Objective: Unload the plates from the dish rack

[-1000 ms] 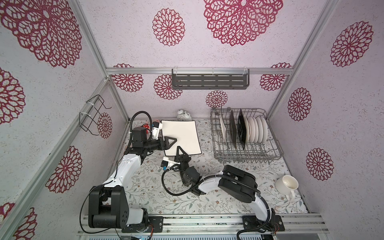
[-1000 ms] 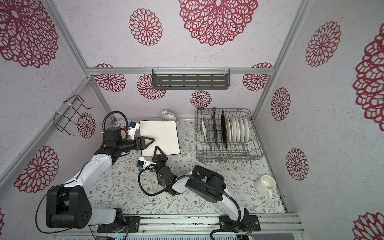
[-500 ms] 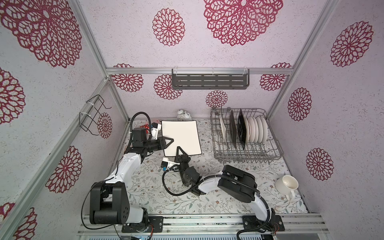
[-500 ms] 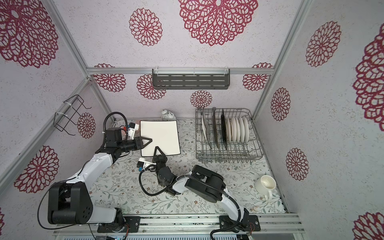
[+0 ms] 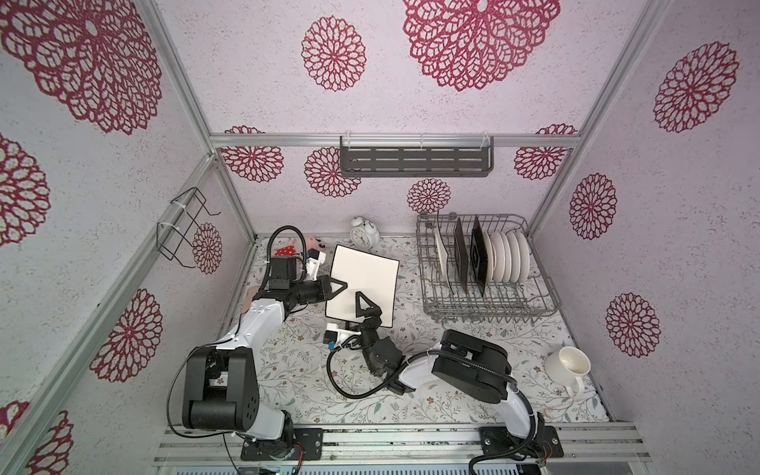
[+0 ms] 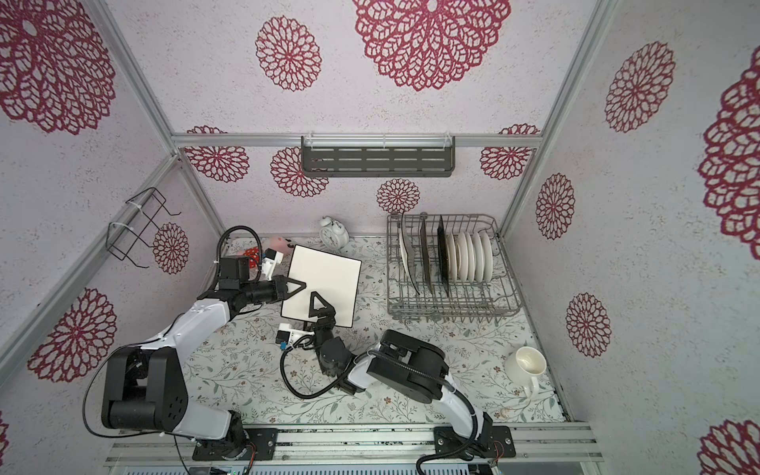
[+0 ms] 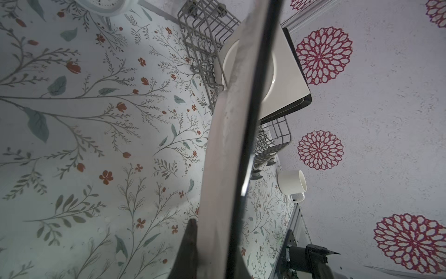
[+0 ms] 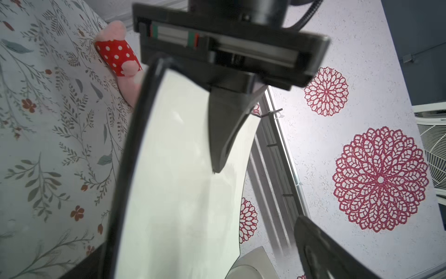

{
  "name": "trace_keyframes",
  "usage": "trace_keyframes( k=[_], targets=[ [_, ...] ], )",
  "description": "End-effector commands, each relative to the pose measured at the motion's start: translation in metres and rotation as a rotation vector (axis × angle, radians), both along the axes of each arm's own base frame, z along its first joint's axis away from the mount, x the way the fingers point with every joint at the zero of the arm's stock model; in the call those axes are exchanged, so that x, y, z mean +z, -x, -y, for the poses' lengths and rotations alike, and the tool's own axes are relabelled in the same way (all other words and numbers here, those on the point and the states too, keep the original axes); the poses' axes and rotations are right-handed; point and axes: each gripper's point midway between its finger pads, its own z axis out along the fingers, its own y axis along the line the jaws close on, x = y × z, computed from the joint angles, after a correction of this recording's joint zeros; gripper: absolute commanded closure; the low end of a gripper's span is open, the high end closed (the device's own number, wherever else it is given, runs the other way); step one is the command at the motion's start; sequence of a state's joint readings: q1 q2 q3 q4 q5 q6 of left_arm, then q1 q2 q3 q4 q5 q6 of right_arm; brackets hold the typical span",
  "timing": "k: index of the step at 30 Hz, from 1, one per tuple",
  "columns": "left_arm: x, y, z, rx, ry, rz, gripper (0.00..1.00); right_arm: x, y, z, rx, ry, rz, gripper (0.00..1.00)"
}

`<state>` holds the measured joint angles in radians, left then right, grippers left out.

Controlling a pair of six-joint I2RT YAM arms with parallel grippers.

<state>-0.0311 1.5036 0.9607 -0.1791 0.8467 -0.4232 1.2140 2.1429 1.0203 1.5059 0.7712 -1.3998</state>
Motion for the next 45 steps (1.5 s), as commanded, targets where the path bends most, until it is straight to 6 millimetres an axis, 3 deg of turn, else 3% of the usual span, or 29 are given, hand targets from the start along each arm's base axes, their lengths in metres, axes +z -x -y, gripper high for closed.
trace_keyframes(
  k=[1,11,18,23,27,30,34,39,45],
  targets=[
    [0.028,-0.024,-0.005,0.014,-0.019,0.158,1.0,0.069,0.021,0.024,0.033,-0.276,0.058,0.01],
    [0.01,-0.034,-0.01,0.061,-0.036,0.129,1.0,0.058,0.046,0.039,0.084,-0.319,-0.08,0.01],
    [0.001,-0.042,-0.015,0.102,-0.055,0.123,1.0,0.026,0.079,0.029,0.324,-0.296,-0.486,0.01],
    [-0.007,-0.051,-0.016,0.126,-0.064,0.121,1.0,0.019,0.091,0.034,0.37,-0.33,-0.663,0.01],
    [-0.016,-0.056,-0.013,0.134,-0.067,0.107,1.0,0.021,0.088,0.045,0.343,-0.363,-0.736,0.05],
    [-0.021,-0.059,-0.012,0.148,-0.071,0.103,1.0,0.035,0.079,0.056,0.345,-0.466,-0.819,0.08],
    [-0.03,-0.064,-0.013,0.168,-0.077,0.09,1.0,0.06,0.051,0.084,0.33,-0.655,-0.9,0.1],
    [-0.052,-0.066,-0.011,0.178,-0.057,0.038,1.0,0.086,0.032,0.113,0.346,-0.792,-0.952,0.08],
    [-0.084,-0.061,-0.013,0.175,-0.106,-0.079,1.0,0.095,0.023,0.125,0.339,-0.817,-0.999,0.06]
  ],
)
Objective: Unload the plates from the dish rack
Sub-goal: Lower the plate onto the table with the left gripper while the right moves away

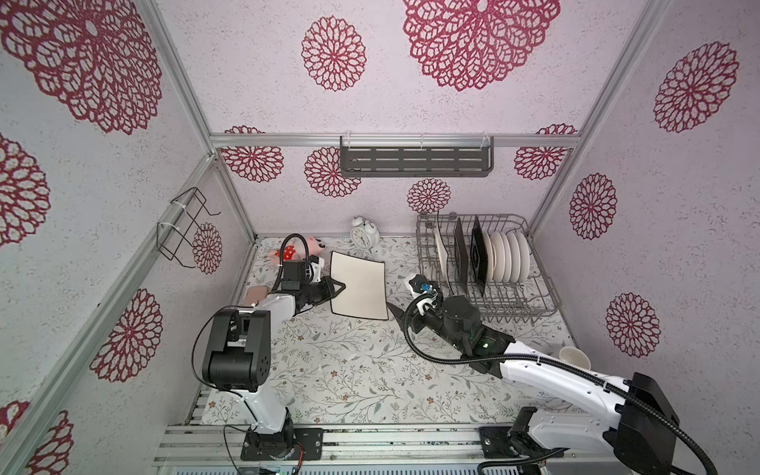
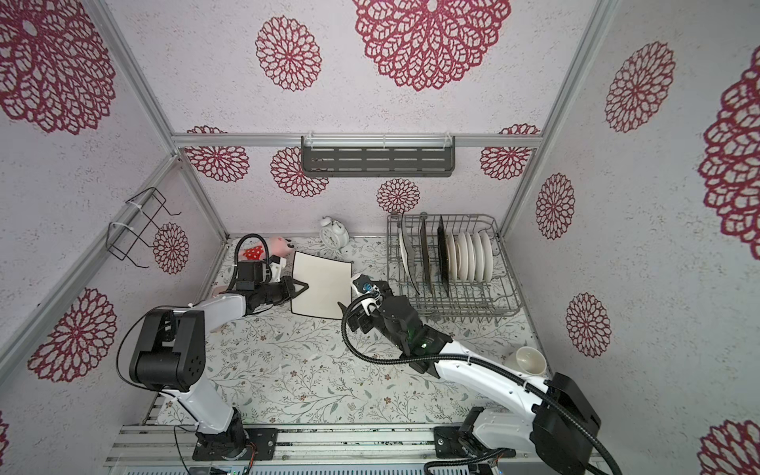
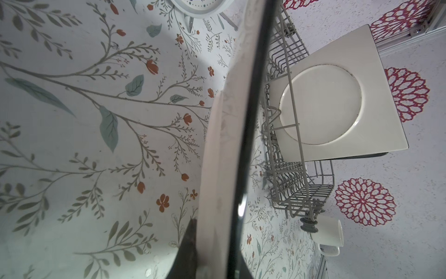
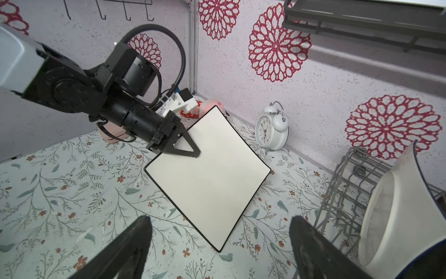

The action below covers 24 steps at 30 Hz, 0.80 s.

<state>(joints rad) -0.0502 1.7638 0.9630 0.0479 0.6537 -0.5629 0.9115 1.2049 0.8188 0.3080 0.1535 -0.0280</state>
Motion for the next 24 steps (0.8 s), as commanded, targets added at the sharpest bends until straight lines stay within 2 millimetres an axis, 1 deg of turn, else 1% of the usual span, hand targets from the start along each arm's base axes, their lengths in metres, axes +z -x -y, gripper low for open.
trace_keyframes(
  k=[1,3,5,10,13,14,15,17,24],
  targets=[
    [-0.006,-0.007,0.001,-0.036,-0.065,0.011,1.0,0.013,0.008,-0.003,0.061,-0.058,-0.051,0.04],
    [-0.019,-0.003,-0.001,-0.059,-0.105,-0.056,1.0,0.017,0.009,-0.002,0.065,-0.089,-0.036,0.03],
    [-0.025,-0.004,-0.003,-0.058,-0.129,-0.087,1.0,0.018,0.008,-0.002,0.061,-0.094,-0.039,0.02],
    [-0.035,-0.015,0.002,-0.038,-0.073,-0.11,1.0,0.012,-0.001,-0.001,0.022,-0.063,-0.061,0.03],
    [-0.044,-0.02,0.003,-0.017,-0.051,-0.121,1.0,0.01,-0.006,0.003,-0.005,-0.074,-0.081,0.03],
    [-0.044,-0.022,0.004,-0.015,-0.045,-0.116,1.0,0.008,-0.008,0.004,-0.009,-0.076,-0.091,0.04],
    [-0.06,-0.022,0.004,-0.009,-0.043,-0.15,1.0,0.006,-0.01,0.005,-0.014,-0.082,-0.107,0.04],
    [-0.067,-0.025,0.003,0.008,-0.037,-0.158,1.0,0.003,-0.012,0.004,-0.012,-0.097,-0.132,0.04],
    [-0.077,-0.042,0.003,0.047,0.0,-0.154,1.0,-0.007,-0.016,-0.001,-0.007,-0.091,-0.18,0.04]
  ],
)
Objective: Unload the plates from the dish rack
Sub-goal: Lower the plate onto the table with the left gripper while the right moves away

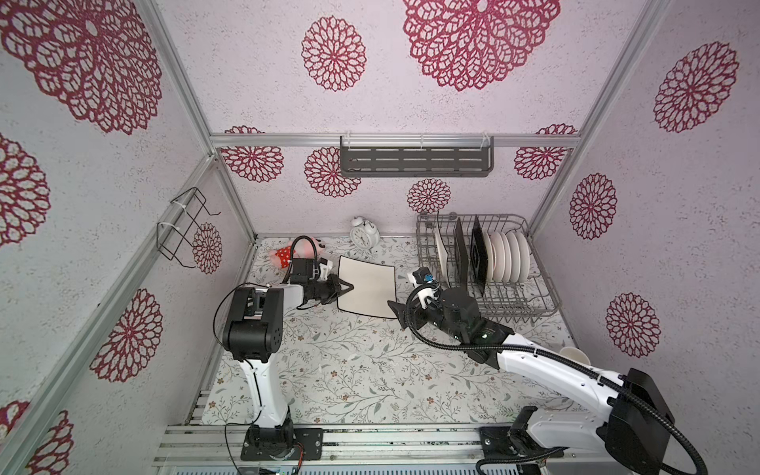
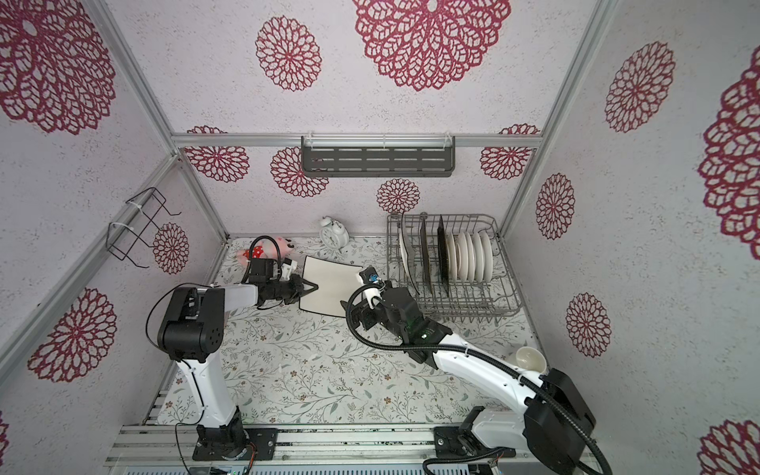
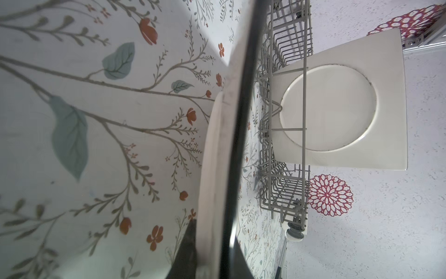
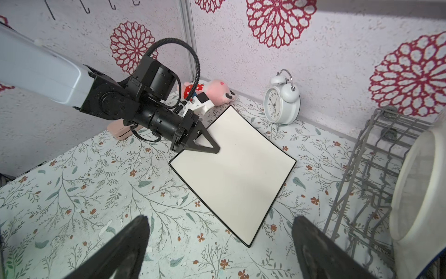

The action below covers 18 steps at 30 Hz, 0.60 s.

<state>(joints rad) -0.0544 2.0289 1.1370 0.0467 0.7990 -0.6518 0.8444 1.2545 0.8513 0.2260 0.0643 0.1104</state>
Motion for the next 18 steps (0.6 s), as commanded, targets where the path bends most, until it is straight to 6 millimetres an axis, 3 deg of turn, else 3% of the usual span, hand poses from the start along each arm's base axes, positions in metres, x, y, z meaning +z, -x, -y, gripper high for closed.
trace_keyframes(
  k=[1,6,9,18],
  targets=[
    [-0.037,-0.017,-0.02,0.097,-0.155,-0.002,1.0,0.016,-0.002,-0.005,0.002,-0.054,-0.01,0.04],
    [-0.049,-0.022,-0.021,0.089,-0.151,-0.035,1.0,0.011,-0.004,-0.005,-0.003,-0.038,-0.024,0.04],
    [-0.062,-0.021,-0.031,0.123,-0.157,-0.087,1.0,0.011,-0.005,-0.005,-0.005,-0.034,-0.025,0.04],
    [-0.076,-0.017,-0.042,0.131,-0.182,-0.121,0.97,0.005,-0.007,-0.008,-0.004,-0.018,-0.032,0.04]
  ],
)
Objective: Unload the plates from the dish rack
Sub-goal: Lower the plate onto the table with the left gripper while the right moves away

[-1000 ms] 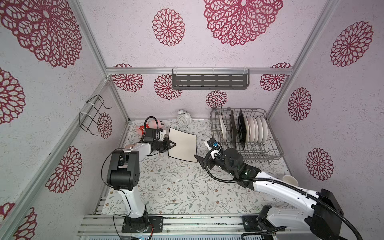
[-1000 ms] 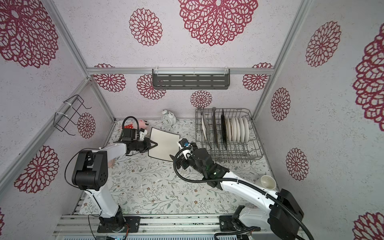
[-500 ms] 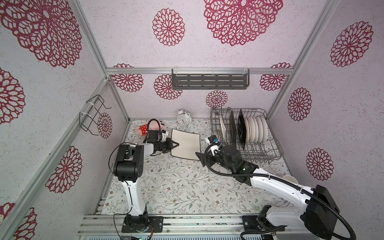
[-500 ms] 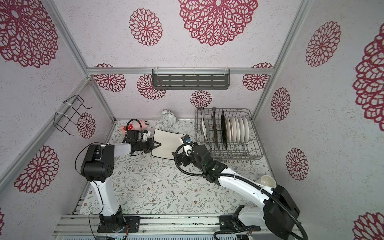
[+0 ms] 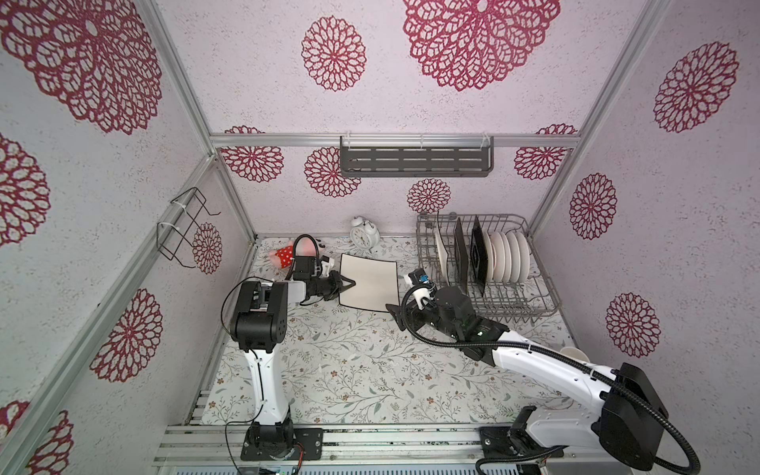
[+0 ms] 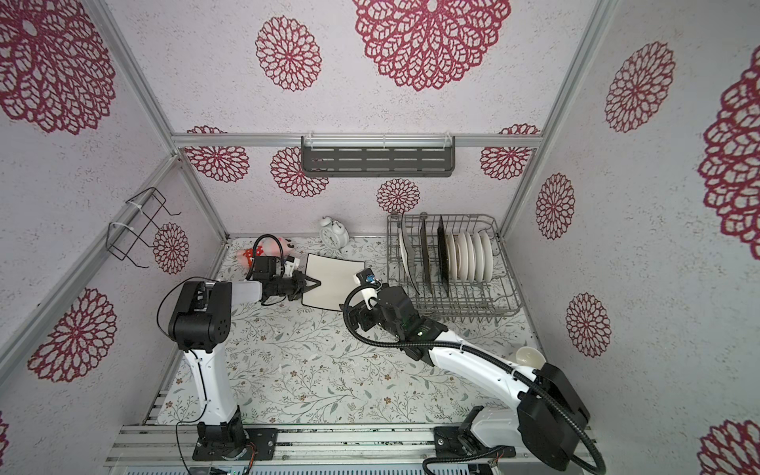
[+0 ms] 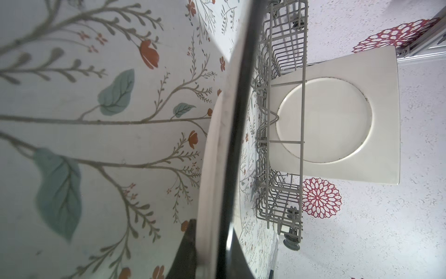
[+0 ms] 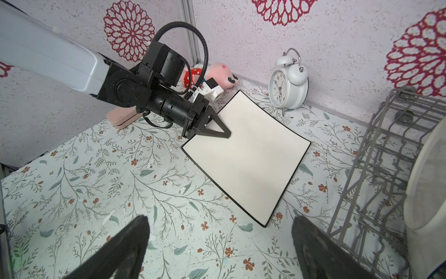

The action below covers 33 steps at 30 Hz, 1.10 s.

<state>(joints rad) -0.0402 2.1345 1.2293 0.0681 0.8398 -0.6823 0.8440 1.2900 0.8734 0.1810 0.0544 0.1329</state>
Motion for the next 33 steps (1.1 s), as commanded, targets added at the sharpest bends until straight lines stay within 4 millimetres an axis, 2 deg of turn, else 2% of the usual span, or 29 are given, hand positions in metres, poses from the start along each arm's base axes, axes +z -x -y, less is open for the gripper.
trace_keyframes(
  k=[1,11,16,18,21,22,23,29,33],
  targets=[
    [-0.066,0.005,-0.041,0.121,-0.228,-0.11,0.96,0.019,-0.006,-0.004,-0.007,-0.044,0.024,0.04],
    [-0.079,0.011,-0.042,0.112,-0.235,-0.138,0.7,0.014,-0.008,-0.007,0.0,-0.029,0.016,0.04],
    [-0.082,0.014,-0.042,0.105,-0.246,-0.137,0.62,0.009,-0.009,-0.008,0.0,-0.017,0.011,0.04],
    [-0.083,0.014,-0.042,0.101,-0.245,-0.149,0.5,0.008,-0.01,-0.008,0.001,-0.013,0.009,0.04],
    [-0.083,0.016,-0.041,0.096,-0.253,-0.147,0.37,0.007,-0.011,-0.01,0.006,-0.013,0.008,0.04],
    [-0.083,0.016,-0.042,0.097,-0.257,-0.147,0.24,0.006,-0.011,-0.01,0.007,-0.013,0.006,0.04],
    [-0.081,0.016,-0.042,0.098,-0.262,-0.146,0.0,0.006,-0.011,-0.011,0.009,-0.013,0.005,0.04],
    [-0.061,0.017,-0.047,0.105,-0.34,-0.119,0.03,0.012,-0.014,-0.011,0.013,-0.028,0.008,0.03],
    [-0.037,0.018,-0.05,0.098,-0.392,-0.084,0.03,0.049,-0.011,-0.01,0.04,-0.096,0.079,0.01]
  ],
)
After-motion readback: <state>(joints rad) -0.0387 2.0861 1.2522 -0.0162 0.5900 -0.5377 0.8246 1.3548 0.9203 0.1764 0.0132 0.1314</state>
